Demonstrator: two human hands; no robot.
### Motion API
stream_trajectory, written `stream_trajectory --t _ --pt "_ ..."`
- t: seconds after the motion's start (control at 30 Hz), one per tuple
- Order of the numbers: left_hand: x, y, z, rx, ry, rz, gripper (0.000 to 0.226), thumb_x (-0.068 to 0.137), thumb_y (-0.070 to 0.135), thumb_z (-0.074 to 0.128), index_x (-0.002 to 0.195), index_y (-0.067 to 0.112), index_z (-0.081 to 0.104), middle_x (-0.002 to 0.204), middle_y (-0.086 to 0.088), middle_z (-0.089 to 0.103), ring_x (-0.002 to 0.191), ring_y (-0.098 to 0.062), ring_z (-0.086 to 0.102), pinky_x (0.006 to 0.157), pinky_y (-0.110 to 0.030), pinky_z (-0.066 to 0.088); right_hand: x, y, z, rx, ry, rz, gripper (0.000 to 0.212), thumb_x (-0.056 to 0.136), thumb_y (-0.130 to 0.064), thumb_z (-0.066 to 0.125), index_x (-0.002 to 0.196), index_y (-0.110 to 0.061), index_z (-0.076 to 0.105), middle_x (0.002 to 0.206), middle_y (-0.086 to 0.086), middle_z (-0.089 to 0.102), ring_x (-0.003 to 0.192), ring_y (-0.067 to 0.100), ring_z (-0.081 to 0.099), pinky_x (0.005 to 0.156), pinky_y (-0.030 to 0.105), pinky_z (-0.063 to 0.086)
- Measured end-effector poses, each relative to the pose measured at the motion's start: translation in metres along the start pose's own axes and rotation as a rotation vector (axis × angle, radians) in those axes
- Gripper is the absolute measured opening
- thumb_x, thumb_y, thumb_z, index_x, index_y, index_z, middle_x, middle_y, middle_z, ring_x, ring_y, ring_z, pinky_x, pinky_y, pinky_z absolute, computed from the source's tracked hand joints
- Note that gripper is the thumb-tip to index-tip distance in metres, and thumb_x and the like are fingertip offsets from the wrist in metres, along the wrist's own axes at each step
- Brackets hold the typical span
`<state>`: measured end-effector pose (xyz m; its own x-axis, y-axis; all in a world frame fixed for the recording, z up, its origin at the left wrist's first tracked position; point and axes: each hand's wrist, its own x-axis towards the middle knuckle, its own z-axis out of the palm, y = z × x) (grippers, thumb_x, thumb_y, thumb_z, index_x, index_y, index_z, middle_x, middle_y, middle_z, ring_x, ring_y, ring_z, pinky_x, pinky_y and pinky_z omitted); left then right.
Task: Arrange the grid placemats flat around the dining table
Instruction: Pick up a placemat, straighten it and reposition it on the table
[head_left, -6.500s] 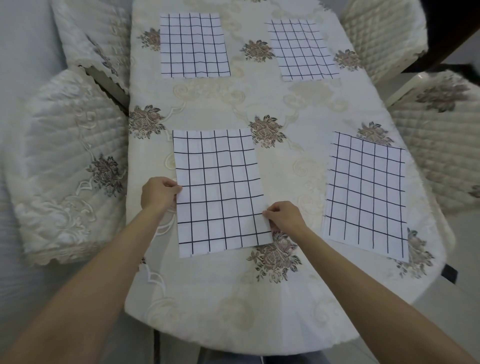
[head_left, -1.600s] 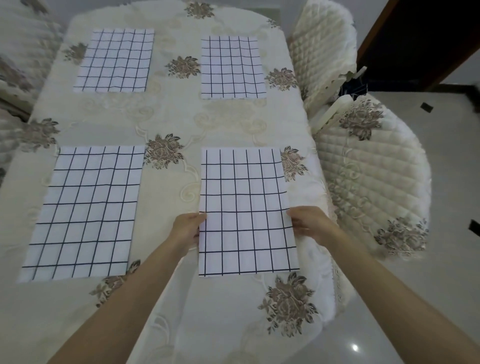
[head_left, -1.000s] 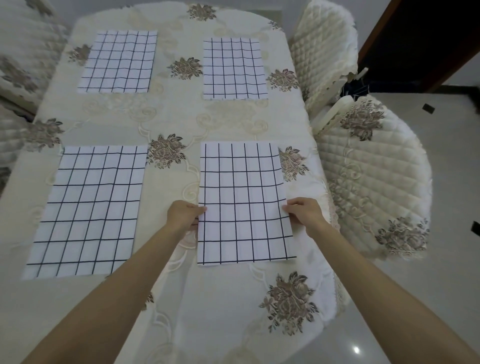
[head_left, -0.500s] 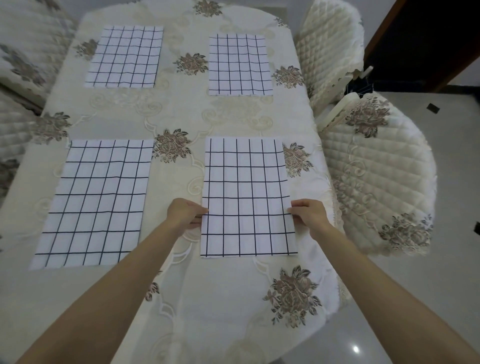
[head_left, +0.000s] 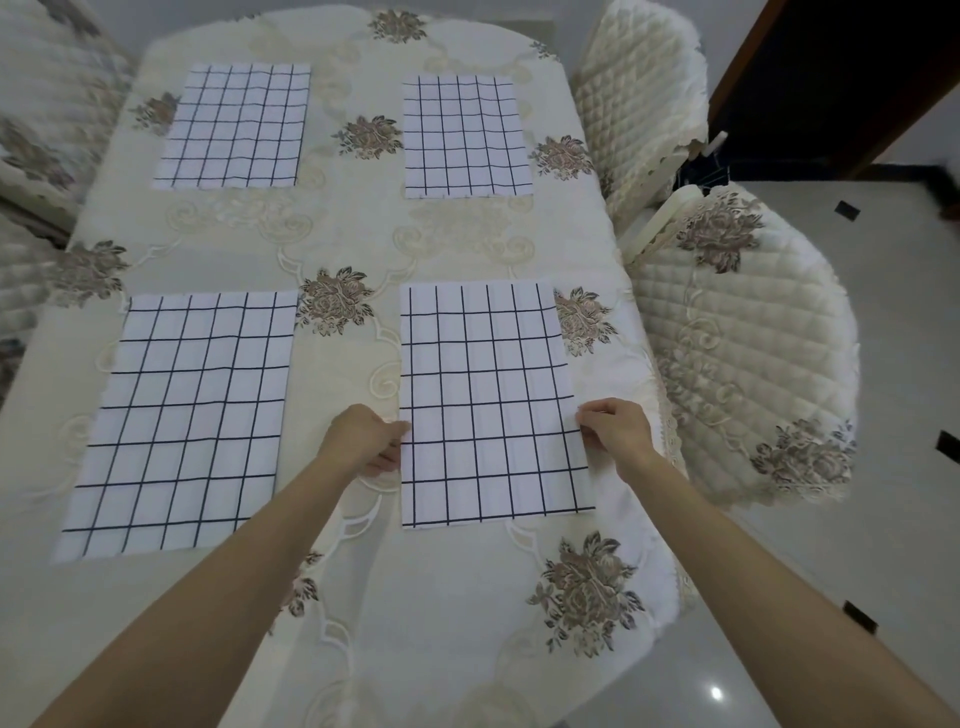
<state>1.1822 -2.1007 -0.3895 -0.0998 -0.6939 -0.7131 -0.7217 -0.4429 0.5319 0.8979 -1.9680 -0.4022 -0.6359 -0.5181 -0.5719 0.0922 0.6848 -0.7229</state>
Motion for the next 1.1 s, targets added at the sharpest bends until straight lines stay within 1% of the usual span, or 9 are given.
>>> stream_trajectory --t 0.1,0.2,0.3,0.4,0.47,0.6,0.7,0.83,1.1 --pt "-0.001 0.007 0.002 0.567 0.346 0.211 0.037 0.095 0.034 0.049 0.078 0.007 0.067 0.078 -0.010 0.070 0.068 -0.027 0.062 0.056 -0.027 0.041 -0.006 -0.010 0.005 -0.239 0.121 -0.097 0.033 0.088 -0.020 0.060 0.120 -0.010 0.059 0.108 0.004 0.063 0.097 0.022 0.060 0.081 0.031 0.046" --pt "0.005 0.015 0.015 0.602 0.538 0.672 0.019 0.093 0.020 0.055 0.095 0.005 0.067 0.090 -0.013 0.068 0.081 -0.033 0.062 0.064 -0.036 0.047 -0.006 -0.023 0.018 -0.461 0.125 -0.308 0.047 0.094 -0.026 0.054 0.137 -0.010 0.046 0.135 0.009 0.049 0.123 0.025 0.048 0.095 0.035 0.041" --pt "0.027 0.022 0.039 0.706 0.511 0.989 0.027 0.082 0.014 0.069 0.105 0.000 0.066 0.104 -0.020 0.067 0.096 -0.038 0.065 0.083 -0.046 0.052 0.002 -0.030 0.039 -0.644 0.091 -0.518 0.054 0.097 -0.030 0.051 0.145 -0.007 0.037 0.153 0.016 0.031 0.142 0.030 0.026 0.113 0.040 0.027" --pt "0.044 0.036 0.063 0.808 0.410 0.979 0.039 0.086 0.024 0.065 0.117 0.001 0.062 0.128 -0.022 0.060 0.121 -0.040 0.056 0.098 -0.055 0.045 0.019 -0.038 0.061 -0.892 0.091 -0.673 0.058 0.099 -0.036 0.044 0.149 -0.010 0.032 0.159 0.019 0.019 0.149 0.034 0.011 0.118 0.048 0.014" --pt "0.055 0.046 0.073 0.877 0.377 0.960 0.047 0.091 0.034 0.047 0.124 0.003 0.060 0.134 -0.020 0.057 0.127 -0.038 0.053 0.100 -0.056 0.043 0.029 -0.043 0.073 -1.012 0.039 -0.688 0.059 0.101 -0.043 0.035 0.152 -0.015 0.027 0.161 0.016 0.014 0.150 0.033 0.005 0.118 0.051 0.008" --pt "0.083 0.056 0.081 0.918 0.354 0.890 0.060 0.094 0.045 0.029 0.135 0.009 0.054 0.144 -0.015 0.050 0.132 -0.036 0.048 0.104 -0.056 0.039 0.054 -0.044 0.087 -1.139 -0.009 -0.710 0.072 0.098 -0.057 0.005 0.147 -0.015 0.038 0.155 0.017 0.032 0.144 0.036 0.028 0.112 0.061 0.025" --pt "0.100 0.056 0.083 0.885 0.398 0.845 0.063 0.097 0.051 0.021 0.147 0.017 0.039 0.155 -0.012 0.034 0.143 -0.034 0.032 0.114 -0.054 0.023 0.074 -0.040 0.086 -1.174 -0.054 -0.726 0.083 0.085 -0.067 -0.015 0.154 -0.025 0.005 0.163 0.008 -0.001 0.150 0.027 -0.004 0.119 0.051 -0.003" --pt "0.103 0.057 0.087 0.800 0.480 0.786 0.065 0.097 0.053 0.020 0.152 0.019 0.029 0.160 -0.015 0.019 0.148 -0.036 0.016 0.117 -0.051 0.007 0.086 -0.042 0.086 -1.098 0.012 -0.744 0.082 0.086 -0.067 -0.013 0.154 -0.028 0.008 0.163 0.007 0.001 0.150 0.025 -0.004 0.120 0.050 -0.001" --pt "0.097 0.055 0.086 0.751 0.462 0.699 0.066 0.096 0.051 0.021 0.151 0.016 0.029 0.159 -0.018 0.020 0.148 -0.036 0.016 0.118 -0.055 0.014 0.082 -0.046 0.086 -1.161 -0.014 -0.705 0.089 0.082 -0.065 -0.022 0.155 -0.022 0.005 0.163 0.013 0.000 0.150 0.030 -0.004 0.120 0.050 -0.004"
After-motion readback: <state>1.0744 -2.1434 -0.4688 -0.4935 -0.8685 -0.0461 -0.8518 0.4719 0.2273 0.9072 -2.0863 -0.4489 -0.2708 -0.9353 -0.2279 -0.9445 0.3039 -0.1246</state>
